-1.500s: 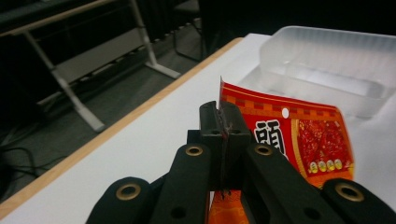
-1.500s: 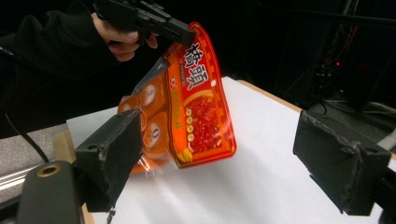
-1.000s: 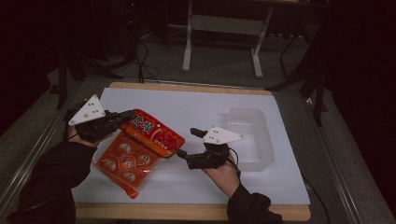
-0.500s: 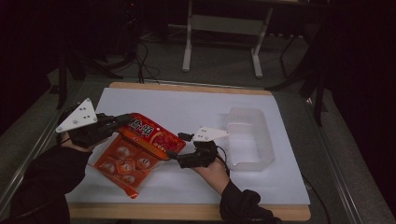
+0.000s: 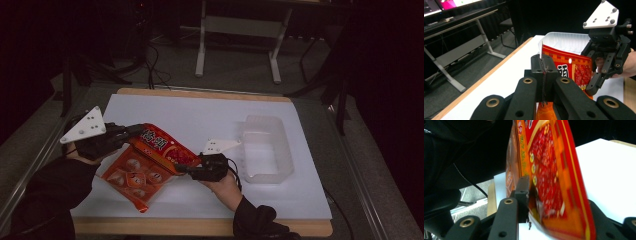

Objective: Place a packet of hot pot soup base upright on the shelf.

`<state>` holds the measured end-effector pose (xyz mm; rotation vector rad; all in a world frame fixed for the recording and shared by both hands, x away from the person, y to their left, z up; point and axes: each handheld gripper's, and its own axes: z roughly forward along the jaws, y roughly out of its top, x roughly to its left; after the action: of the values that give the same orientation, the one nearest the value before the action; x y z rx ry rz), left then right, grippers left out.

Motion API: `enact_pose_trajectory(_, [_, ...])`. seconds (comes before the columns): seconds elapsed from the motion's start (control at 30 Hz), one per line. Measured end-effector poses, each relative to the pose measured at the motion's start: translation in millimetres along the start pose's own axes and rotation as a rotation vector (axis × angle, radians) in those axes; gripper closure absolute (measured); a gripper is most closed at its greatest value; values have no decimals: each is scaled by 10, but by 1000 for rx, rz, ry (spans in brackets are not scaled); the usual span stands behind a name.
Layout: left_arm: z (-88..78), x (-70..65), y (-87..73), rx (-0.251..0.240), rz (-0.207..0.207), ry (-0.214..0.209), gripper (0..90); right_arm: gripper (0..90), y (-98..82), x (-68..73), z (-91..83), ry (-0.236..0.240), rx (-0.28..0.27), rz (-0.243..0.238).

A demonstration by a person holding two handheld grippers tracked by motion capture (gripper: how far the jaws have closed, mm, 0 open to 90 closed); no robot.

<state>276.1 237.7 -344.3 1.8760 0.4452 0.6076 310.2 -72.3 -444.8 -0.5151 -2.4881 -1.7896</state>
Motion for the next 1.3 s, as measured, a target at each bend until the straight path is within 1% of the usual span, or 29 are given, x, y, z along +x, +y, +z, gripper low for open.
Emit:
enact_pose_trajectory(0.03, [2, -11, 12, 1, 3, -11, 900, 728, 13, 12, 5, -1, 8, -8])
enact_pose_trajectory(0.1, [1, -29, 28, 0, 6, -12, 900, 786, 47, 56, 20, 7, 33, -38])
enact_pose_trajectory(0.13, [-3, -38, 38, 4, 15, -12, 900, 856, 65, 72, 25, 21, 48, -48])
enact_pose_trajectory(0.17, [-3, -38, 38, 4, 15, -12, 900, 856, 65, 72, 25, 21, 48, -48])
enact_pose_trajectory(0.2, [-20, -50, 49, 0, 19, -15, 900, 890, 84, 90, 28, 28, 63, -51])
enact_pose_trajectory(0.23, [-34, -52, 55, -3, 19, -17, 900, 900, 125, 139, 15, 26, 88, -83])
enact_pose_trajectory(0.27, [-47, -53, 61, -9, 17, -19, 900, 900, 144, 154, 4, 35, 93, -81])
enact_pose_trajectory(0.3, [-62, -57, 70, -14, 19, -19, 900, 900, 164, 162, -6, 51, 94, -66])
enact_pose_trajectory(0.33, [-78, -63, 83, -15, 22, -19, 900, 900, 186, 181, -19, 60, 99, -67])
enact_pose_trajectory(0.37, [-78, -63, 83, -15, 22, -19, 900, 900, 186, 181, -19, 60, 99, -67])
enact_pose_trajectory(0.4, [-115, -70, 115, -21, 27, -19, 900, 900, 211, 206, -32, 63, 105, -73])
enact_pose_trajectory(0.43, [-136, -75, 134, -23, 29, -20, 900, 900, 269, 250, -66, 58, 111, -88])
enact_pose_trajectory(0.47, [-155, -83, 155, -28, 31, -23, 900, 900, 302, 267, -88, 62, 117, -87])
enact_pose_trajectory(0.53, [-190, -85, 198, -34, 35, -33, 900, 900, 374, 283, -147, 61, 123, -95])
enact_pose_trajectory(0.57, [-190, -85, 198, -34, 35, -33, 900, 900, 374, 283, -147, 61, 123, -95])
enact_pose_trajectory(0.6, [-201, -95, 242, -42, 43, -37, 900, 900, 410, 291, -182, 57, 128, -98])
enact_pose_trajectory(0.63, [-200, -99, 259, -46, 40, -42, 900, 900, 483, 302, -264, 48, 135, -105])
enact_pose_trajectory(0.67, [-195, -101, 273, -52, 42, -45, 900, 900, 511, 308, -301, 47, 138, -111])
enact_pose_trajectory(0.73, [-170, -100, 286, -63, 37, -55, 900, 900, 559, 320, -374, 37, 146, -122])
enact_pose_trajectory(0.77, [-153, -93, 285, -69, 31, -64, 900, 900, 582, 330, -411, 21, 153, -137])
enact_pose_trajectory(0.8, [-133, -85, 281, -77, 20, -73, 900, 900, 606, 328, -452, 18, 160, -144])
enact_pose_trajectory(0.87, [-85, -74, 267, -97, 8, -95, 900, 900, 650, 313, -533, 8, 168, -144])
enact_pose_trajectory(0.93, [-32, -66, 254, -112, -6, -115, 900, 900, 688, 291, -614, -3, 181, -154])
enact_pose_trajectory(1.0, [24, -79, 249, -117, -3, -122, 900, 900, 724, 267, -703, -22, 194, -158])
enact_pose_trajectory(1.03, [52, -82, 249, -120, -11, -130, 900, 900, 740, 249, -748, -26, 196, -150])
enact_pose_trajectory(1.1, [103, -82, 243, -131, -14, -142, 900, 900, 768, 223, -829, -45, 202, -161])
enact_pose_trajectory(1.17, [154, -76, 235, -140, -33, -158, 900, 900, 792, 204, -898, -41, 204, -165])
enact_pose_trajectory(1.27, [218, -82, 233, -135, -40, -165, 900, 900, 838, 200, -976, -58, 225, -181])
enact_pose_trajectory(1.3, [234, -87, 232, -136, -36, -166, 900, 900, 855, 198, -998, -52, 238, -181])
